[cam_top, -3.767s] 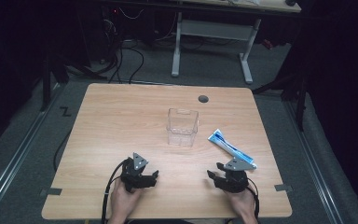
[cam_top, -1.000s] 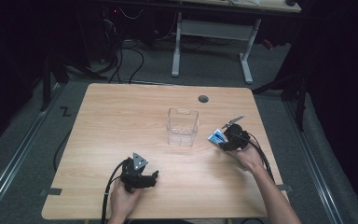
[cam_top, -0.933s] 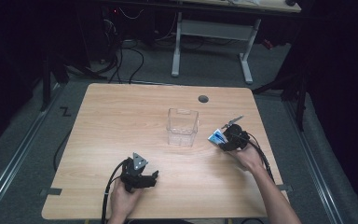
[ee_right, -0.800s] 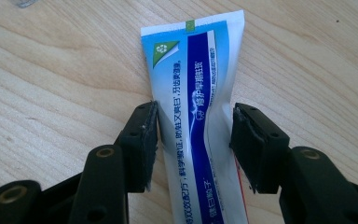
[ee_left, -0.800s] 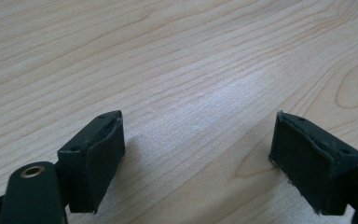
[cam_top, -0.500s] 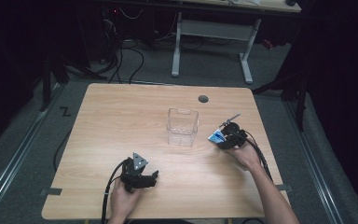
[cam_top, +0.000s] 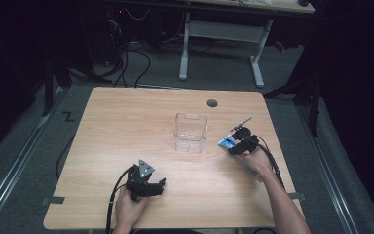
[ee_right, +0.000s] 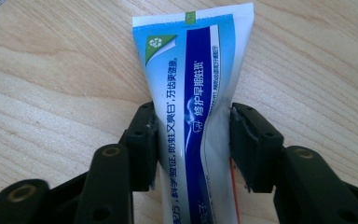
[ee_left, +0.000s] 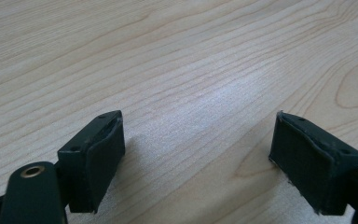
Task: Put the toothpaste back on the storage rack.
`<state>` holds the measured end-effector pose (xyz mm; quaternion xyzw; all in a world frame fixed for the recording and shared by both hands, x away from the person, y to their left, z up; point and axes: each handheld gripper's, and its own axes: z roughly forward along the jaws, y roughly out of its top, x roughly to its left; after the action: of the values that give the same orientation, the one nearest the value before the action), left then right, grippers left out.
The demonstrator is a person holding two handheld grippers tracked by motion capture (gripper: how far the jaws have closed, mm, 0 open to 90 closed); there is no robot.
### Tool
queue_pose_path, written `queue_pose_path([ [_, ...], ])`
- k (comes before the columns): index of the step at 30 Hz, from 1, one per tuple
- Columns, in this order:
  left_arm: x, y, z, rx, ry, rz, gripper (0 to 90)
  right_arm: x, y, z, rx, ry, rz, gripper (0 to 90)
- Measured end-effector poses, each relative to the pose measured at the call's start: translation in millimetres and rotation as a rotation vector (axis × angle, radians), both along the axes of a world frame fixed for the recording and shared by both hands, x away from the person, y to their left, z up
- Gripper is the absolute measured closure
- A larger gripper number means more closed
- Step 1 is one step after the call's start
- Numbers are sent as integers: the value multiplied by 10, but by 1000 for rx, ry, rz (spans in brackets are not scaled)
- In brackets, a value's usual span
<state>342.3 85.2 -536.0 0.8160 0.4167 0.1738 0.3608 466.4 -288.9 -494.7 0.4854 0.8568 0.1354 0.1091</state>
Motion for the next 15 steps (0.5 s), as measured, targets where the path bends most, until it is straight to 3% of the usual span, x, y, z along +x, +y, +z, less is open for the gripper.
queue_pose_path([
  [7,0,0,0,0,0,-1,178,12,-60,58,15,10,-26,698],
  [15,-1,0,-1,0,-1,0,178,-36,-98,121,42,4,-14,722],
])
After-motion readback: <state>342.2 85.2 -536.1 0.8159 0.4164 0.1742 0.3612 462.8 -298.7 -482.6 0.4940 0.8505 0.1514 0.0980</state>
